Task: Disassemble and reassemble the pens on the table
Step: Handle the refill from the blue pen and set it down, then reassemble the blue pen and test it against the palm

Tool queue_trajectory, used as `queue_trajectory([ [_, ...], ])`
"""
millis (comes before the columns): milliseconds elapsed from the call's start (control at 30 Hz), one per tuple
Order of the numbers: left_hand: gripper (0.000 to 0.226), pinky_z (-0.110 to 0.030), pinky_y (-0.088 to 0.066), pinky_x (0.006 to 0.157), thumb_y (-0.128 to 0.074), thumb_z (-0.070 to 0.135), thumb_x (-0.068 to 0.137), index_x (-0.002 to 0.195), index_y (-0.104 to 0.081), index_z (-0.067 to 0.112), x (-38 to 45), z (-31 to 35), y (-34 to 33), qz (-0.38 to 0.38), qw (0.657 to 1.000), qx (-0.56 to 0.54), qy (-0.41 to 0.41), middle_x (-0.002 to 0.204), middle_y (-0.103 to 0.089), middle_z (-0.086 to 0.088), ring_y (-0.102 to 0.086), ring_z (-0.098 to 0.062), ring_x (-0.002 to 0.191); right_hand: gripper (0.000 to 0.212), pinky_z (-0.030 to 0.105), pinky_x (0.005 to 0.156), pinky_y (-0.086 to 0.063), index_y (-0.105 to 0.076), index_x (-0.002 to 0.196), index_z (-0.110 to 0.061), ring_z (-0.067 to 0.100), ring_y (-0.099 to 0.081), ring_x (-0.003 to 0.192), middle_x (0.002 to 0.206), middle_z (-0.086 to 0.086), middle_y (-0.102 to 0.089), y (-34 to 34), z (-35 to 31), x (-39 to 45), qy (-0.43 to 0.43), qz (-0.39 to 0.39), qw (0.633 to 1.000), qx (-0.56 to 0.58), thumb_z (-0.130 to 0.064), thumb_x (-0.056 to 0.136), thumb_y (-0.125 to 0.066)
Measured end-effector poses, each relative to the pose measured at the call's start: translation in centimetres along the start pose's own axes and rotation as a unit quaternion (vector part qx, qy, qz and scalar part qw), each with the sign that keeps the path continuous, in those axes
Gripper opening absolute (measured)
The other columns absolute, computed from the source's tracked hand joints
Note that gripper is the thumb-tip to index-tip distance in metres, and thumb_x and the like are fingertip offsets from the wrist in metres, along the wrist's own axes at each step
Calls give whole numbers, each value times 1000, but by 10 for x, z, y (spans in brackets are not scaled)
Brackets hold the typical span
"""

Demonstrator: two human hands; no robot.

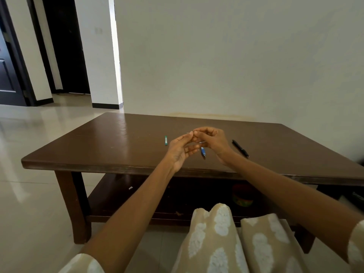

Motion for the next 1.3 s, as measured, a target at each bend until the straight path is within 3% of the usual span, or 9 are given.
queue_trajectory([
  [133,14,-25,-56,63,-63,20,86,95,-66,10,13,0,-3,17,1000,19,12,86,-69,-5,-66,-15,67,5,21,62,-56,-68,87,-15,11,-65,69,74,-2,-69,14,5,11,-49,64,996,24,-17,87,-64],
  [300,21,-18,-47,46,-59,22,90,103,-65,7,45,-3,-4,155,971,183,21,76,-64,0,-56,-12,54,7,23,62,-56,-65,85,-13,12,-62,67,76,3,-65,43,17,22,-118,148,981,32,-17,89,-62],
  [433,32,-19,-43,46,-46,32,96,82,-60,7,80,-15,-23,158,849,503,-27,70,-58,-2,-51,-11,51,8,22,60,-54,-64,87,-10,12,-61,66,77,3,-64,57,35,23,-148,159,976,-3,-17,89,-61],
  [500,38,-23,-42,51,-46,39,95,69,-48,11,97,-24,-32,141,802,580,-1,65,-51,-2,-49,-12,55,8,20,58,-54,-64,88,-10,12,-62,66,76,3,-64,62,43,25,-150,165,975,-11,-17,90,-61],
  [667,27,-32,-54,79,-60,30,87,99,-57,7,127,-39,-40,104,718,685,68,98,-62,-9,-63,-22,92,7,19,54,-53,-65,87,-10,11,-61,62,73,2,-63,72,54,31,-147,159,976,5,-15,89,-61],
  [733,25,-32,-54,80,-63,23,84,102,-58,6,132,-42,-37,107,699,703,68,102,-63,-10,-63,-23,94,7,19,54,-53,-65,87,-11,10,-62,62,74,2,-64,74,59,33,-152,154,976,5,-17,89,-62],
  [867,22,-28,-54,62,-62,24,85,95,-55,6,135,-36,-29,116,751,646,79,84,-61,-7,-63,-18,75,9,20,58,-54,-65,90,-12,11,-63,68,78,2,-65,72,65,34,-162,158,974,6,-19,89,-62],
  [1067,19,-28,-50,50,-61,22,87,99,-58,8,109,-12,-16,62,920,378,86,84,-67,-5,-62,-15,66,9,30,72,-57,-63,93,-9,17,-65,76,84,6,-66,60,57,39,-150,162,973,67,-16,91,-58],
  [1300,26,-24,-56,56,-65,19,84,110,-63,15,75,6,8,11,972,227,-57,87,-71,0,-63,-10,57,7,29,66,-58,-57,89,-7,21,-69,73,87,13,-69,32,25,59,-94,143,969,176,-9,93,-51],
])
Point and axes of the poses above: each hand's wrist, its own x-axis towards the middle knuckle, its own y-axis out of the back of the hand, z = x × y, the point moved 1 cm from there along x, towards the middle knuckle
